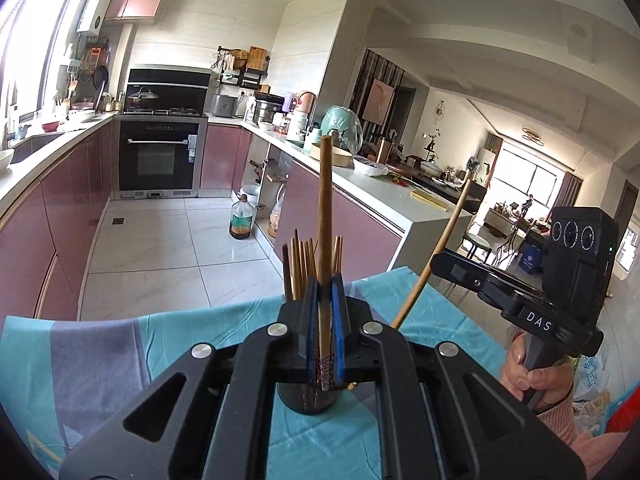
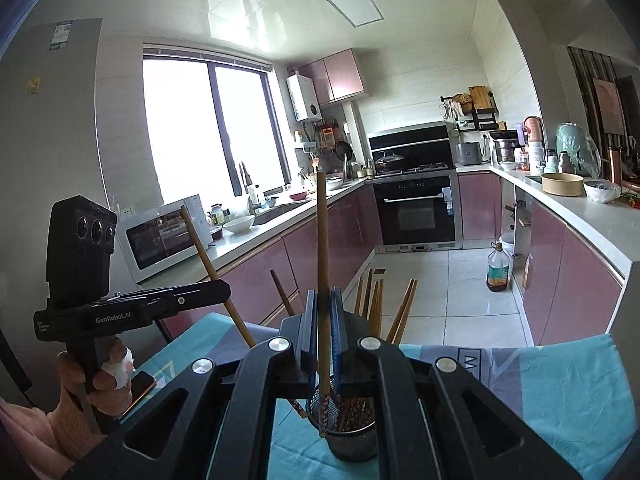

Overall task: Organize utensils
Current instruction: 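Lower both chopsticks into the mesh cup and open both tools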

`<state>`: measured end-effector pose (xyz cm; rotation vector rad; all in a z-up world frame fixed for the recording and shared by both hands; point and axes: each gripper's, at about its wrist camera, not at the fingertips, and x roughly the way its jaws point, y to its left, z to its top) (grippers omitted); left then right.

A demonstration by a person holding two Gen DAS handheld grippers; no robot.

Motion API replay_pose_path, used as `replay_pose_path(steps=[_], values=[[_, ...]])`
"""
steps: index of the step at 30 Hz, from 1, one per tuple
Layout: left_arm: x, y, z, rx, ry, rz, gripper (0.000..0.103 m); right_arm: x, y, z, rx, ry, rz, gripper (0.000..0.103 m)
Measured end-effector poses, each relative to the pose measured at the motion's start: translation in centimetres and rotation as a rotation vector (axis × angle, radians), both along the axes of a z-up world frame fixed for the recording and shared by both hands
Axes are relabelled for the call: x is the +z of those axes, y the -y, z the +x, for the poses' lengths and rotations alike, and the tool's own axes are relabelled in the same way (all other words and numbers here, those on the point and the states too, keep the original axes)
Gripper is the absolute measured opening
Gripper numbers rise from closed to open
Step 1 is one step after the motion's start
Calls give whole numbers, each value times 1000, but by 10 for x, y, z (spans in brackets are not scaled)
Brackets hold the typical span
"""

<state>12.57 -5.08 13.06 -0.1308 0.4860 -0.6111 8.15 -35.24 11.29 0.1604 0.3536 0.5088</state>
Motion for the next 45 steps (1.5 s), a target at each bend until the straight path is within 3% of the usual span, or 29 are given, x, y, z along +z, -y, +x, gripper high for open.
replay_pose_path(steps=[9, 22, 32, 39, 43, 45], values=[[-3, 17, 14, -4, -16, 77, 7, -5, 2, 20, -20, -19, -3, 5], [-44, 39, 34, -68, -128, 215, 8, -55, -21, 49, 13, -200, -72, 5], [-65, 44, 66, -47, -177, 231, 9, -69, -21, 63, -12, -255, -81, 7], [-78, 39, 81, -19, -179, 217, 21, -74, -19, 63, -24, -262, -61, 9], [-86, 34, 80, -2, -171, 204, 30, -77, -21, 57, -20, -257, -59, 18], [-90, 31, 78, 18, -158, 198, 39, -79, -23, 53, -23, -253, -64, 26]])
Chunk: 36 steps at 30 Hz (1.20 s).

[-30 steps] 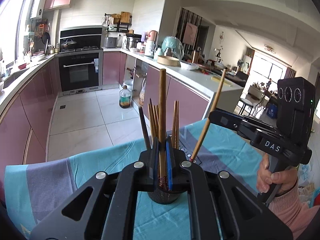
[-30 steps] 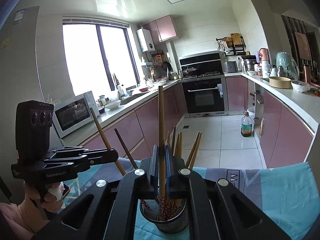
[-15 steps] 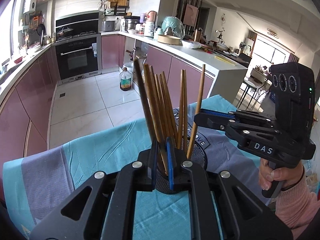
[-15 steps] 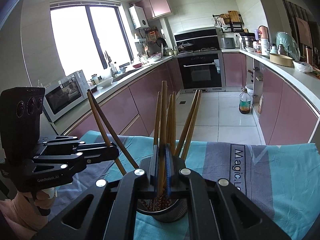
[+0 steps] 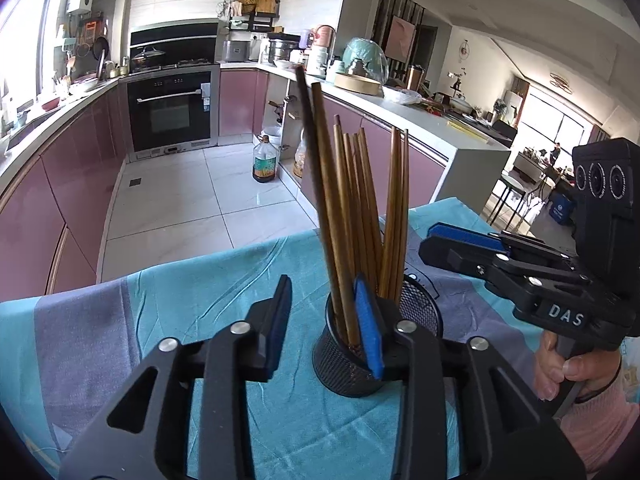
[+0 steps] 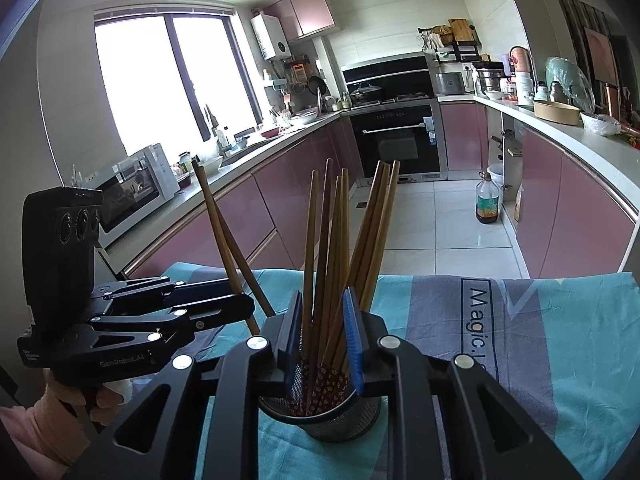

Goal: Organize utensils

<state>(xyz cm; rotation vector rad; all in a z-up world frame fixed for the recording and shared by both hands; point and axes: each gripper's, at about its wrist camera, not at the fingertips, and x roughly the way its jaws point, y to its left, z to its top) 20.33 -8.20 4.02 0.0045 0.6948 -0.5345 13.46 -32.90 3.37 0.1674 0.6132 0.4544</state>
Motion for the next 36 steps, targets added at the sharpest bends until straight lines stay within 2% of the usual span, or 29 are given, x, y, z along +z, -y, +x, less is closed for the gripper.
replay_pose_path(steps=[1, 3, 4, 6, 8, 9, 10, 12, 14, 16, 19, 25, 36], values=[[-2, -2, -2, 7, 5, -7, 42, -1, -1, -2, -3, 4, -1, 32], [-4, -7, -5, 26, 18, -22, 51, -3, -2, -8, -7, 14, -3, 36], [-5, -11, -9, 37, 27, -27, 54, -5, -4, -12, -10, 19, -9, 41], [-8, -21, -16, 78, 51, -34, 70, -7, -6, -18, -21, 30, -18, 47], [-9, -32, -28, 121, 93, -28, 77, -10, -10, -25, -28, 48, -36, 55], [-8, -35, -32, 144, 113, -22, 86, -11, -11, -29, -34, 59, -44, 59], [-9, -41, -39, 178, 138, -17, 91, -12, -13, -32, -42, 71, -51, 65], [-9, -48, -53, 216, 179, -8, 97, -15, -17, -41, -50, 93, -68, 67], [-10, -56, -66, 261, 215, 0, 97, -18, -21, -49, -72, 119, -83, 82], [-11, -63, -77, 296, 239, 0, 97, -20, -25, -59, -82, 149, -94, 84], [-10, -74, -92, 345, 279, 4, 97, -23, -29, -73, -113, 195, -110, 96], [-10, -84, -122, 406, 341, 6, 97, -29, -37, -91, -132, 235, -110, 96], [-12, -86, -160, 464, 390, 8, 97, -24, -45, -121, -179, 336, -109, 96]])
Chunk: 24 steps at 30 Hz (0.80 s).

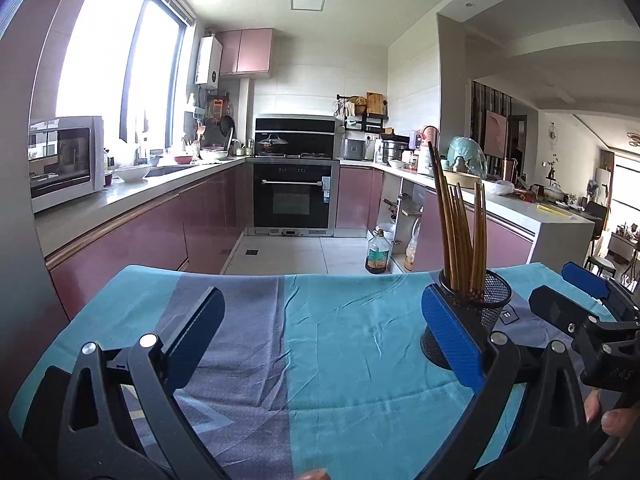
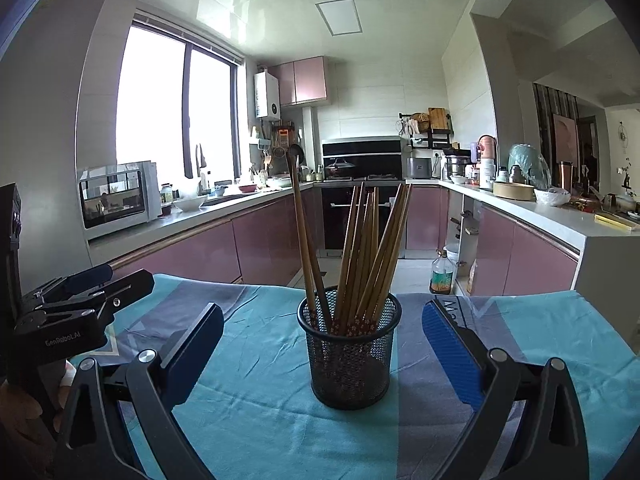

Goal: Organize utensils

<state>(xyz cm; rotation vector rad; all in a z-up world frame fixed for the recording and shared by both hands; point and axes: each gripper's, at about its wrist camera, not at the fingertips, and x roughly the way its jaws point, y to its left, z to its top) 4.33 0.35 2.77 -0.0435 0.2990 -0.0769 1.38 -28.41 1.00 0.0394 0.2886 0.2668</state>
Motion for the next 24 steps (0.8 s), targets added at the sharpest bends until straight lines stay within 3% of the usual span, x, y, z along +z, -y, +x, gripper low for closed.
replay_pose_path(steps=[24], values=[[0, 4, -40, 22, 56, -8, 97, 0, -6, -33, -101, 97, -36, 96]])
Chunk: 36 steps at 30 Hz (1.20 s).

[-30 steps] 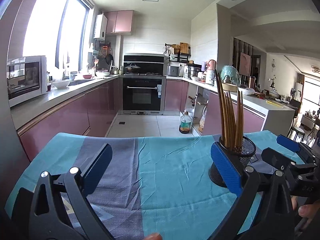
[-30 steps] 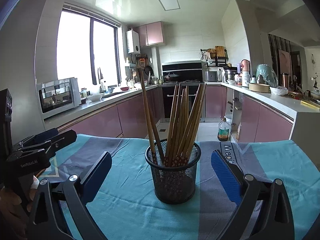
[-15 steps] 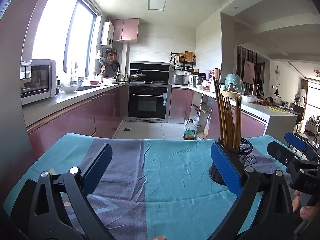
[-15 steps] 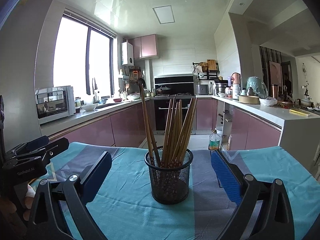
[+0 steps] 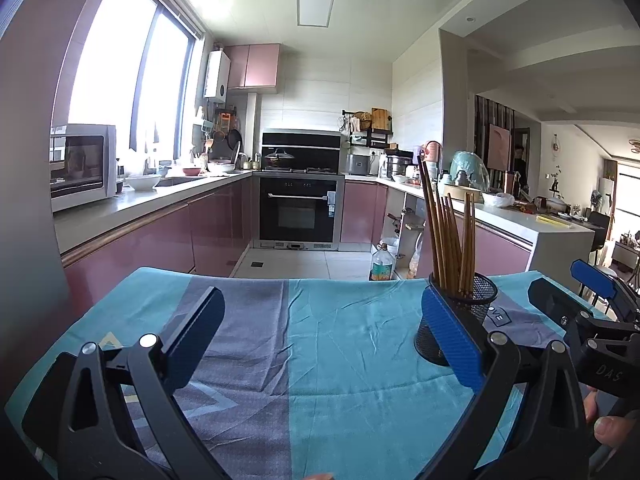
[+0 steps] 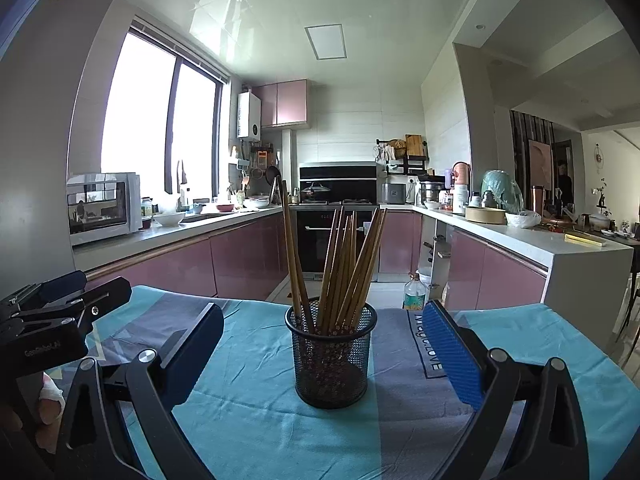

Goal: Organize utensils

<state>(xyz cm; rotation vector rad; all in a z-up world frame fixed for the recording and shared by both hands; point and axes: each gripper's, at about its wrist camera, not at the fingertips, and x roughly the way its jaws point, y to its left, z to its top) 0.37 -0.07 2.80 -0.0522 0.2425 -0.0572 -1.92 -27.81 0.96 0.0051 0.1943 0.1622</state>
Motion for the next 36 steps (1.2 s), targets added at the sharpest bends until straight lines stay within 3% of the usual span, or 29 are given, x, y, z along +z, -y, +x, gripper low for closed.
replay_pose_path(steps=[19, 27, 36], values=[[-2, 0, -1, 13, -10, -7, 97, -2, -5, 4, 11, -9, -3, 96], [-1, 3, -2, 37, 9, 25, 97, -4, -6, 8, 16, -16, 2, 96], [-8, 2, 9, 20, -61, 2, 97, -10, -8, 16, 39, -62, 7, 96]])
